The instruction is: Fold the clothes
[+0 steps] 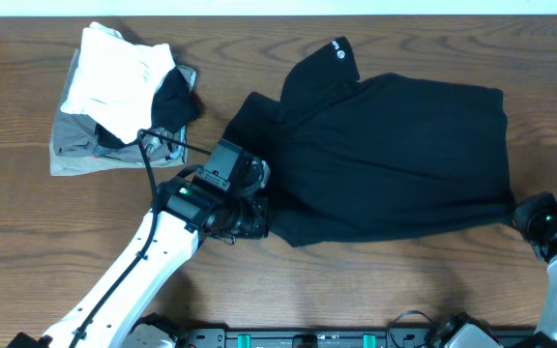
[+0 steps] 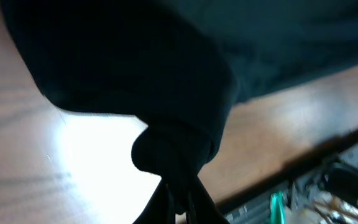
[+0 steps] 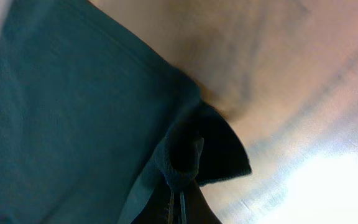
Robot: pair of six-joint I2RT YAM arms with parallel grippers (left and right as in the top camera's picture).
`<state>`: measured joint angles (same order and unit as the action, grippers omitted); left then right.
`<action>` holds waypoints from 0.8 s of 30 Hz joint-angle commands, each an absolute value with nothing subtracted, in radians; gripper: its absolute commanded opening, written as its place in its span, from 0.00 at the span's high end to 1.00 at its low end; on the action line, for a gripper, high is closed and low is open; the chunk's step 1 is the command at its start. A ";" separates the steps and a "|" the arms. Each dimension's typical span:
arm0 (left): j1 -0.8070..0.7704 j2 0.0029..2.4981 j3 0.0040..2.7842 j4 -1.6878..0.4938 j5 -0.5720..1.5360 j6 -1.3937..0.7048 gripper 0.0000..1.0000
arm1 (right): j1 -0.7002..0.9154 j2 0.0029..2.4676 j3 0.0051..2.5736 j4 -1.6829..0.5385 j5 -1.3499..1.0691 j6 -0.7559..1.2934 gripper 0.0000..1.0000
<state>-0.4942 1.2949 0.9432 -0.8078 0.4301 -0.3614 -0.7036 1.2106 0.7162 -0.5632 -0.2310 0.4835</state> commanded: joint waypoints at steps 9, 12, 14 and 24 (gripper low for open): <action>-0.365 1.314 0.958 -0.601 0.350 -0.254 0.94 | -0.608 1.377 0.734 -0.342 -0.297 0.598 0.99; -0.364 1.343 0.958 -0.532 0.350 -0.231 0.94 | -0.577 1.426 0.734 -0.284 -0.297 0.616 0.99; -0.364 1.371 0.958 -0.485 0.350 -0.221 0.94 | -0.564 1.455 0.734 -0.237 -0.297 0.641 0.99; -0.364 1.501 0.958 -0.314 0.345 -0.150 0.94 | -0.548 1.514 0.734 -0.086 -0.303 0.658 0.99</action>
<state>-0.3683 1.4815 0.9432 -0.3431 0.3584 -0.2035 -0.5621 1.4948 0.7189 -0.0986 -0.2996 0.6411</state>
